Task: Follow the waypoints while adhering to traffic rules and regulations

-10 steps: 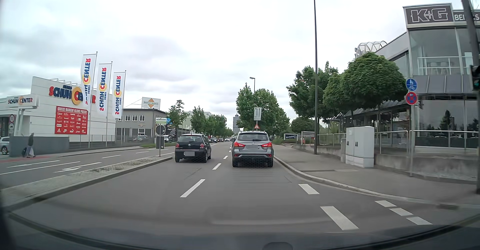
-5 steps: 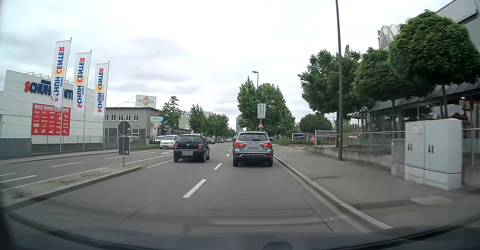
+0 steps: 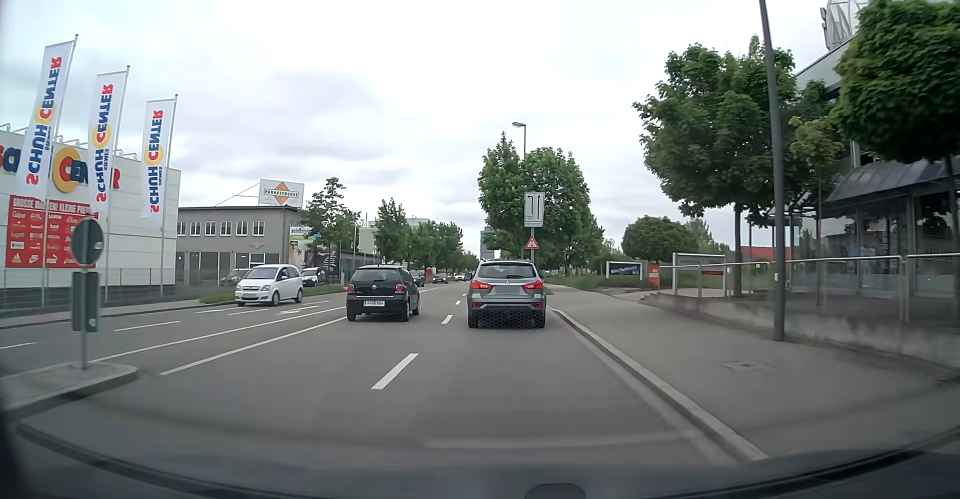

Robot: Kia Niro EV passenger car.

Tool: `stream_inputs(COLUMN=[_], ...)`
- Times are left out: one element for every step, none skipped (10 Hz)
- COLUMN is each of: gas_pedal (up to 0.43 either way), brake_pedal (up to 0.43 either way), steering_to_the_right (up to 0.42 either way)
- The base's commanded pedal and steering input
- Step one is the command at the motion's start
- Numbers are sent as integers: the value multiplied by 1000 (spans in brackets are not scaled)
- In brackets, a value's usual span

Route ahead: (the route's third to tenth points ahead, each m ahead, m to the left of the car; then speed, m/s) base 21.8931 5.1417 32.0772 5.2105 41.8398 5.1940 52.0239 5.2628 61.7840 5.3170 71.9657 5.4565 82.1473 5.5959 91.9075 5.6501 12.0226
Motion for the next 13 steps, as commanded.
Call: stream_inputs(gas_pedal=[177, 177, 177, 177, 177, 177, 177, 169, 157, 157, 157, 157, 157], brake_pedal=[0, 0, 0, 0, 0, 0, 0, 0, 0, 0, 0, 0, 0], steering_to_the_right=[-10, -10, -10, -10, -6, -4, -4, -4, -4, -4, -5, -8, -12])
